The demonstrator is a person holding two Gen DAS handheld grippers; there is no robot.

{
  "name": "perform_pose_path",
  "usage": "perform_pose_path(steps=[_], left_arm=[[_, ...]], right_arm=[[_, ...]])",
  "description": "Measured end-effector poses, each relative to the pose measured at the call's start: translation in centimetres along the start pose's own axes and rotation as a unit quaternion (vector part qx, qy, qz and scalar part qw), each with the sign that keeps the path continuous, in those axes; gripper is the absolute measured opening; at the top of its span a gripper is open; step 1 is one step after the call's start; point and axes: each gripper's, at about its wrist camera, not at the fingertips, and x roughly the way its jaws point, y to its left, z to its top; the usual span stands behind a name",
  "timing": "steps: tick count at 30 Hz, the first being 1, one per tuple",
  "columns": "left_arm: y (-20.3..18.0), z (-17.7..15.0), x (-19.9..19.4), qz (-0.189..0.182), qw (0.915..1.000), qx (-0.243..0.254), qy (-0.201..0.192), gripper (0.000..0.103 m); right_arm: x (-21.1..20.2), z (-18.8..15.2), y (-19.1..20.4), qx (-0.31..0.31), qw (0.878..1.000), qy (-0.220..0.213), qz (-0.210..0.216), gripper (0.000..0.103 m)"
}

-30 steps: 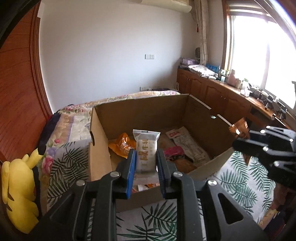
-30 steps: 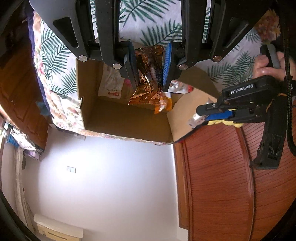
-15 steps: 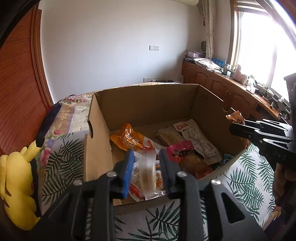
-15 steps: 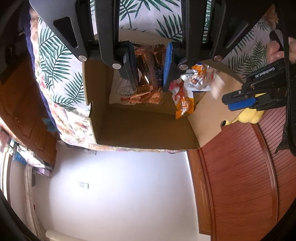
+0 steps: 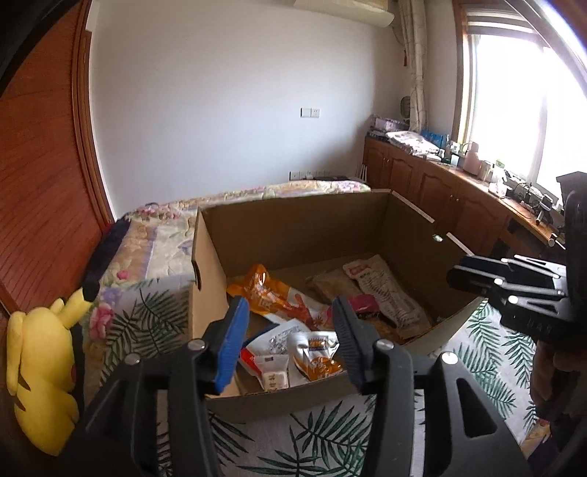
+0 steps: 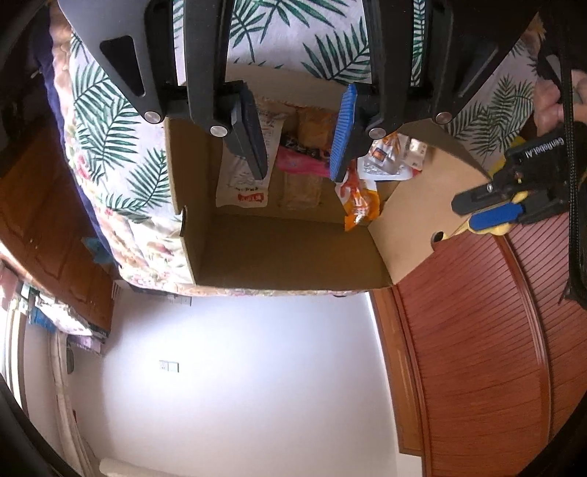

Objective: Organize snacks

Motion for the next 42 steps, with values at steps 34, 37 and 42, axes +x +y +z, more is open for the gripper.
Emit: perform_pose_path(steps=[34, 37, 42], left_arm=[[-3.3, 0.7, -17.7, 0.02, 0.989, 0.029, -0.144, 0.102], [-3.7, 0.1, -18.9, 0.023, 0.9881, 0.014, -0.151, 0.102], [-4.1, -1.2, -19.8, 0.032, 0.9887, -0.002, -0.147, 0.102]], right_arm=[[-13.2, -0.9, 1.8, 0.009, 0.993, -0.108, -0.055, 0.09], [-14.7, -1.0, 2.0, 0.014, 0.991, -0.118, -0.057, 0.09], [-17.2, -1.8, 2.5, 0.01, 0.987, -0.14, -0.073, 0.09]])
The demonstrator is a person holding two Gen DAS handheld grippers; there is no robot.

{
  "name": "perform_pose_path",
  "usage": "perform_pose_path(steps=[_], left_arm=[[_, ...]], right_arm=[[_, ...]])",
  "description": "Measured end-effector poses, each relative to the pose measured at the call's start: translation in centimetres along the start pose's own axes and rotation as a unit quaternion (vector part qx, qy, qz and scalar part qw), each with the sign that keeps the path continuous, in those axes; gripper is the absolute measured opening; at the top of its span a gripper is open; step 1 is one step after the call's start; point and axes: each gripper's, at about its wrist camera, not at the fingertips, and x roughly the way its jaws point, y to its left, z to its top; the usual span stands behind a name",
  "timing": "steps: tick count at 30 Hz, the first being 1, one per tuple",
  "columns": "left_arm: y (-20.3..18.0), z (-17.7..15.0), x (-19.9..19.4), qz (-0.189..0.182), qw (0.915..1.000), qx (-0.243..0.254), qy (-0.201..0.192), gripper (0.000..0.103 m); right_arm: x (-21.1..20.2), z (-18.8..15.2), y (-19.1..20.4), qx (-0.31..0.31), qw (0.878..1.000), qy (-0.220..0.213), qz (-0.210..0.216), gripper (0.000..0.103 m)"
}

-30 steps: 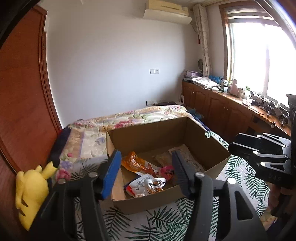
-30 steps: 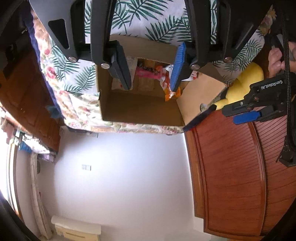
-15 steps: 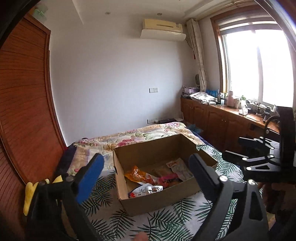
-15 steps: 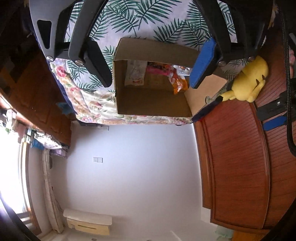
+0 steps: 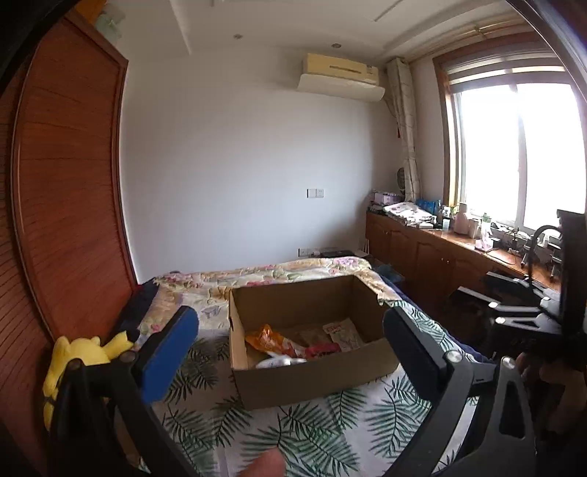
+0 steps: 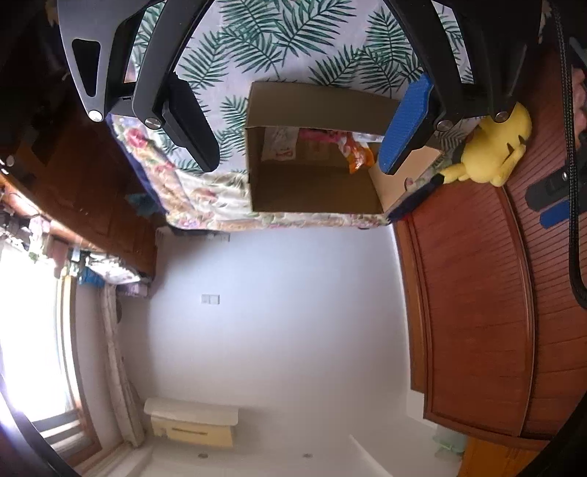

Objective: Organize snacks

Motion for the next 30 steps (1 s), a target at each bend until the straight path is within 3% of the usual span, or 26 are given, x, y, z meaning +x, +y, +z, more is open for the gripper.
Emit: perform_pose_path(steps=[17, 30], left_arm=[[-1.8, -5.6, -2.1, 0.04, 0.9987, -0.018, 0.024, 0.102], [-1.4, -8.4, -3.1, 0.065, 0.9974, -0.011, 0.028, 0.102]], right_arm=[[-4.4, -3.3, 0.5, -0.003, 0.999, -0.021, -0.026, 0.09], [-4.6, -6.3, 0.1, 0.013, 1.0, 0.0, -0.026, 0.09]])
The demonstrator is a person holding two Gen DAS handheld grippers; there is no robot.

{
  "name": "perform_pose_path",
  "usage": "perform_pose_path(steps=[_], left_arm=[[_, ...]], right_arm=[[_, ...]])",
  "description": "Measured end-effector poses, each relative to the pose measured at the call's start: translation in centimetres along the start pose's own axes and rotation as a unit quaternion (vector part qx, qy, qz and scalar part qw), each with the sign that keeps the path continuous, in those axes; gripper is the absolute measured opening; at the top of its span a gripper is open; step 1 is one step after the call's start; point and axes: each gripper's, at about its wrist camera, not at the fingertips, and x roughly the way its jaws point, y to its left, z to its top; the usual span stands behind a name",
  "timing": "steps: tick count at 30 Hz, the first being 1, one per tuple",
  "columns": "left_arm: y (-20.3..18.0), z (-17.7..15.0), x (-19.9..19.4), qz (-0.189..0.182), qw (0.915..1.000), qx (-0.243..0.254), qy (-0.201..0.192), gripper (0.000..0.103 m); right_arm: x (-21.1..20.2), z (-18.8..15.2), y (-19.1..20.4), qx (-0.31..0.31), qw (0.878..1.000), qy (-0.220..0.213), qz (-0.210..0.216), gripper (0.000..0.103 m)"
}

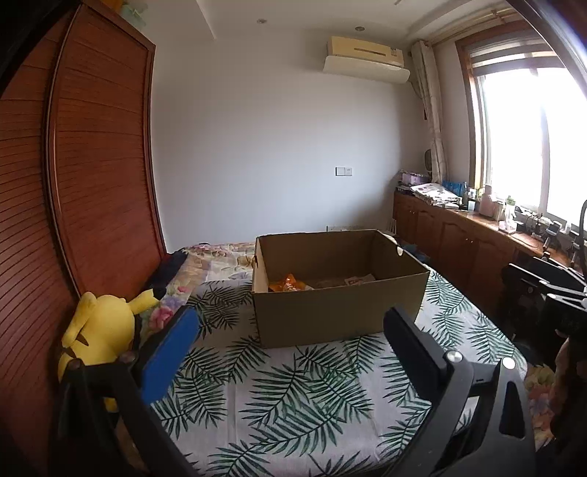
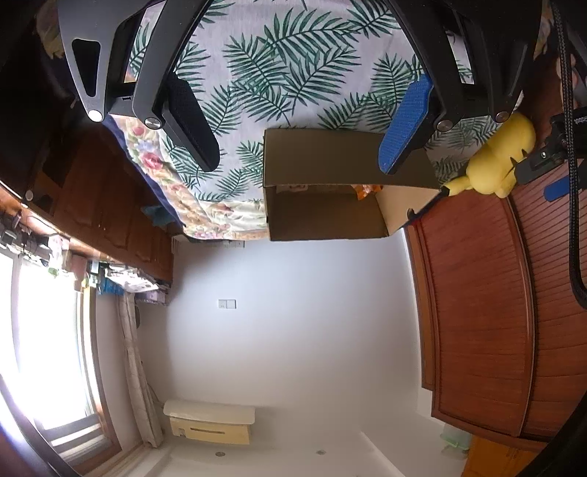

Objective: Organize snacks

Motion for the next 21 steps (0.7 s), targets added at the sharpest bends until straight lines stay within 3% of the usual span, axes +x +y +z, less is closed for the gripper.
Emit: perform_pose_path(steps=[21], left_arm=[[0.33, -0.58, 0.69, -0.001, 0.9999, -0.012, 0.007, 0.102]], right_arm=[[-0.29, -0.3, 0.47, -0.012, 1.0, -0.006, -0.004, 0.09]])
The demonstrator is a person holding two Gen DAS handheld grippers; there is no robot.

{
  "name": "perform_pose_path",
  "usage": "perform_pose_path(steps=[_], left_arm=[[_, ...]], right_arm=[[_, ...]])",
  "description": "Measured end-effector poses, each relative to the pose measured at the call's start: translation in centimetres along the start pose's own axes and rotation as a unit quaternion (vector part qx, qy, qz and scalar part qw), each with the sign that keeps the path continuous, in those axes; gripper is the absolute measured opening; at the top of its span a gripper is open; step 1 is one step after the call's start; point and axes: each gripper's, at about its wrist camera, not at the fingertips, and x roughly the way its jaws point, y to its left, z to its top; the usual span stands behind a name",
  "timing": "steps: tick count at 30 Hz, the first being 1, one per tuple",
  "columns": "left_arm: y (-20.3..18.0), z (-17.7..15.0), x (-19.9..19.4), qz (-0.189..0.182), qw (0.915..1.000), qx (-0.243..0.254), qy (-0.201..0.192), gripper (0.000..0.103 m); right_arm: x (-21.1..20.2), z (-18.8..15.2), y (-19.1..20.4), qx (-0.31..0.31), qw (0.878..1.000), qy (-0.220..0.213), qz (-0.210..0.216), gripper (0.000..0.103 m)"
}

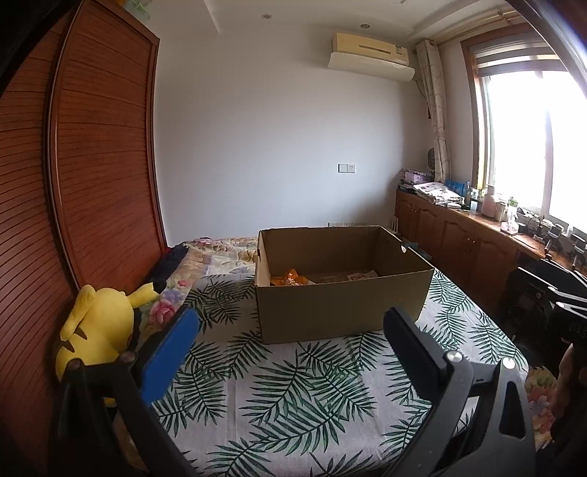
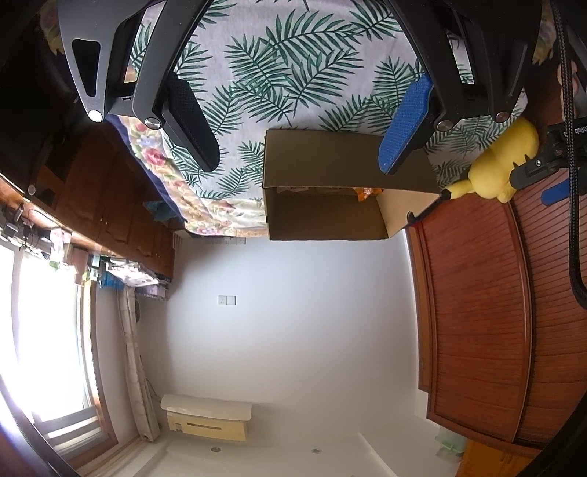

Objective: Organize snacks

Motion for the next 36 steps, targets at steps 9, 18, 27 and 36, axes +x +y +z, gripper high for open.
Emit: perform_pose_path(steps=[9, 18, 27, 36], left_arm=[[-0.21, 0.01, -0.17, 0.002, 1.0, 0.002, -0.003, 0.102], [-0.21, 0.11, -0.33, 0.003, 1.0, 0.002, -0.004, 0.102], [-0.28, 0.31, -0.44, 0.003, 1.0, 0.003, -0.005, 0.102], [-0.27, 0.31, -0.51, 0.004, 1.0, 0.002, -0.006, 0.102]], right_arm=[[-0.04, -0.01, 0.1, -0.001, 1.0, -0.001, 0.0, 0.09], [-0.09, 0.01, 0.09, -0.002, 1.0, -0.003, -0.001, 0.09], [-0.1, 0.08, 0.11, -0.001, 1.0, -0.003, -0.001, 0.09], [-0.19, 0.32, 0.1, -0.002, 1.0, -0.006, -0.002, 0.09]])
